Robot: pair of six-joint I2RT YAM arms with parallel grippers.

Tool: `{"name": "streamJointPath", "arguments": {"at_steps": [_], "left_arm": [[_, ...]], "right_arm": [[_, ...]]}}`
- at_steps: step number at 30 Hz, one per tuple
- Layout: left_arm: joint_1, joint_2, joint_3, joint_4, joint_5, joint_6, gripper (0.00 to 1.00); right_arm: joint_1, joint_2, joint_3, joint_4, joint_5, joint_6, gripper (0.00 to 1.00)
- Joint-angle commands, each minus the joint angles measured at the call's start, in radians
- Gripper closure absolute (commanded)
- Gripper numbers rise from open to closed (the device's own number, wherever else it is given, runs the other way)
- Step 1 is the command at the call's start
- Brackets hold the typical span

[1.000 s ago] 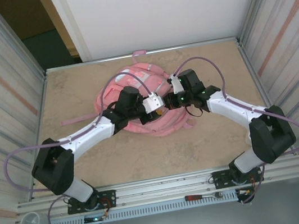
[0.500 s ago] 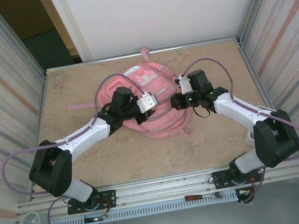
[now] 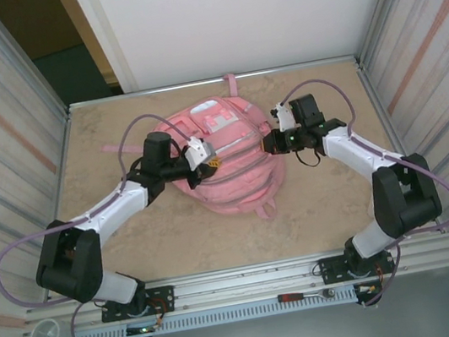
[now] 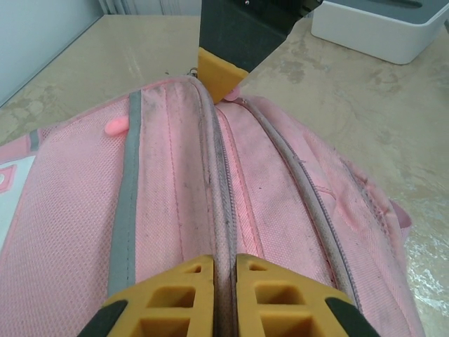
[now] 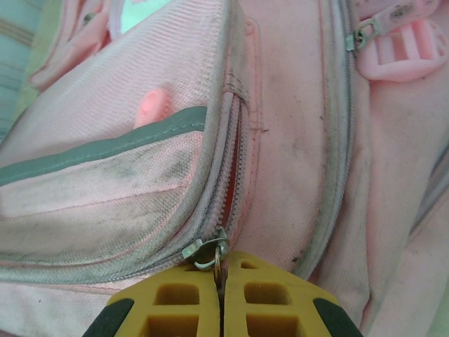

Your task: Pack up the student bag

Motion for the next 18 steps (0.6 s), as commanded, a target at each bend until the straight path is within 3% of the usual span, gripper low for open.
{"name": "streamJointPath", "arguments": {"at_steps": [1,4,7,12,18], "left_arm": [[0.050,-0.052,0.008,-0.078,0.095,-0.014,0.97],[0.051,-0.020,0.044,-0.131,0.062,-0.010,0.92],[0.032,-0.010,0.064,-0.144,-0.036,-0.027,0.77],[-0.083,-0.024,0.096,-0.161,-0.314,0.009,0.46],[-0.207,0.004,0.177,-0.220,-0.473,0.047,0.37]], "right_arm": [[-0.097,0.054,0.024,0.046,0.127,0.034,1.00],[-0.097,0.042,0.009,0.062,0.076,0.029,1.00],[-0.088,-0.002,-0.026,0.104,0.017,0.048,1.00],[-0.020,-0.075,-0.044,0.116,-0.012,0.064,1.00],[0.052,-0.117,-0.037,0.106,0.006,0.083,1.00]]}}
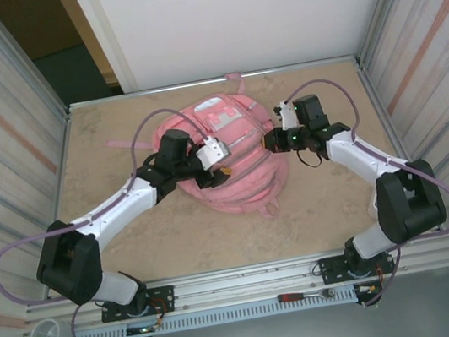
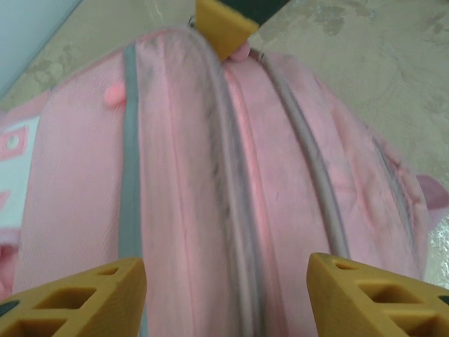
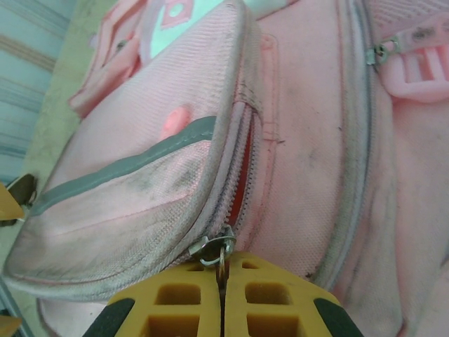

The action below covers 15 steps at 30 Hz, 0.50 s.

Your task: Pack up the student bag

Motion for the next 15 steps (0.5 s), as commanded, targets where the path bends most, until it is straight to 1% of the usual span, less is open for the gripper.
{"name": "streamJointPath", "arguments": {"at_steps": [1,4,7,10,13,15], "left_arm": [[-0.049,0.007,0.064,-0.041,-0.140,0.042,0.37],[-0.080,0.046,0.093,-0.046,-0.167,0.061,0.37],[-0.088,0.083,0.113,-0.047,-0.171,0.068,0.38],[-0.088,0.104,0.113,-0.025,-0.173,0.081,0.44],[-0.082,0.116,0.117,-0.020,-0.156,0.101,0.64],[-0.070,0.114,0.115,-0.025,-0.119,0.116,0.77]], "right_arm": [[0.042,-0.053,0.011,0.031,-0.008,0.036,1.00],[0.075,-0.056,0.015,0.039,-0.018,0.050,1.00],[0.106,-0.063,0.015,0.045,-0.025,0.056,1.00],[0.127,-0.078,0.006,0.049,-0.029,0.051,1.00],[0.128,-0.084,-0.005,0.031,-0.049,0.012,1.00],[0.113,-0.078,-0.004,-0.021,-0.063,-0.036,1.00]]}}
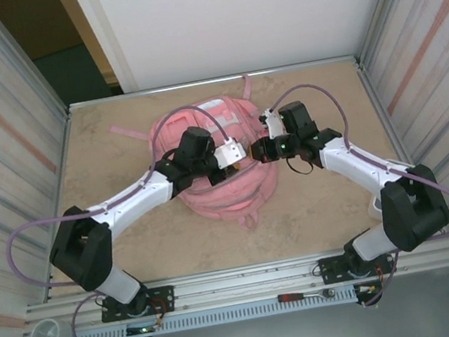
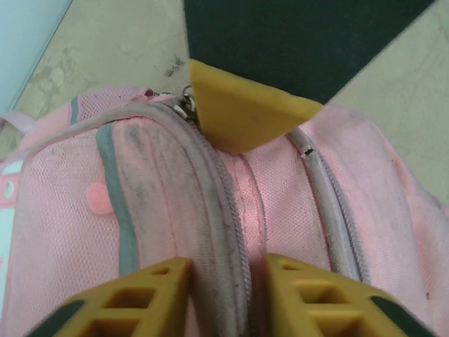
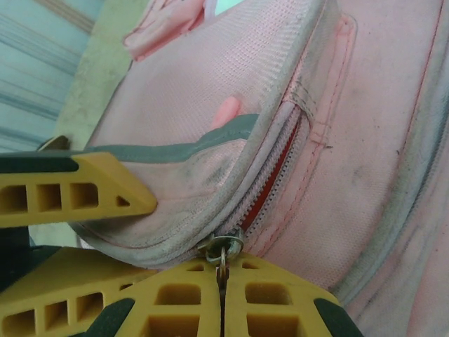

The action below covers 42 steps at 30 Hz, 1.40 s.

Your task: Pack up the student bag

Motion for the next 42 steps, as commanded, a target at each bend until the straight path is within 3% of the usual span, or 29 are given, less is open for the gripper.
{"name": "streamJointPath", "arguments": {"at_steps": [1,5,9,17,21,25,29,36,38,42], "left_arm": [[0.023,-0.004,0.018,-0.012,0.052,0.040,0.82],[0.098,-0.077,-0.038,0.004,0.265,0.037,0.94],[0.180,-0.137,-0.090,0.011,0.489,0.056,0.95],[0.197,-0.079,-0.007,-0.148,0.583,0.127,0.96],[0.197,-0.056,0.008,-0.140,0.583,0.118,0.96],[0.197,-0.044,0.006,-0.095,0.549,0.082,0.88],[0.197,-0.070,-0.007,-0.034,0.491,0.008,0.63],[0.231,-0.260,-0.192,0.276,0.332,-0.142,0.34],[0.250,-0.307,-0.243,0.349,0.224,-0.194,0.32],[0.265,-0.384,-0.333,0.426,-0.143,-0.258,0.29]], "right_arm": [[-0.018,-0.039,0.004,-0.035,-0.060,-0.079,1.00],[-0.078,-0.019,-0.014,-0.122,0.000,-0.141,1.00],[-0.130,0.015,-0.010,-0.115,0.021,-0.101,1.00],[-0.112,0.112,0.085,-0.103,0.075,-0.047,1.00],[-0.124,0.130,0.100,-0.131,0.076,-0.047,0.90],[-0.161,0.064,0.066,-0.154,0.103,-0.058,0.68],[-0.214,-0.042,0.040,-0.180,0.209,-0.068,0.53],[-0.221,-0.218,0.032,-0.162,0.496,-0.141,0.45],[-0.217,-0.266,0.015,-0.133,0.579,-0.159,0.35],[-0.216,-0.359,-0.064,-0.032,0.774,-0.189,0.00]]}}
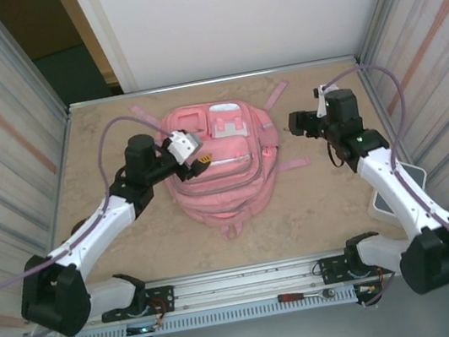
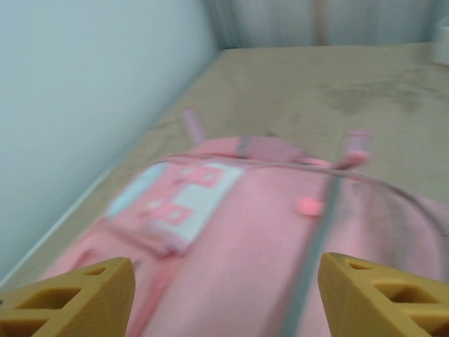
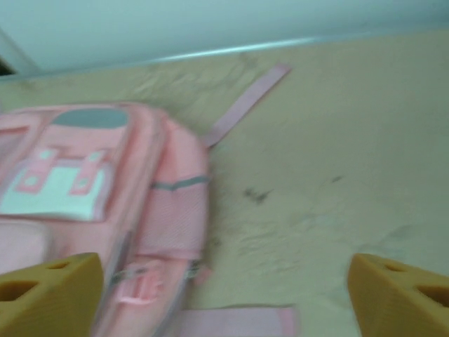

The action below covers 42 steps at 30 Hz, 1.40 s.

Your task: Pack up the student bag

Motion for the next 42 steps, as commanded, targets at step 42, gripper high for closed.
{"name": "streamJointPath", "arguments": {"at_steps": [42], "left_arm": [[0.425,0.275,-0.407,0.611,-0.416,-0.400,0.01]], "right_arm": [[-0.197,0.435,-0.563,1.141,0.114,-0.117,0.01]]}}
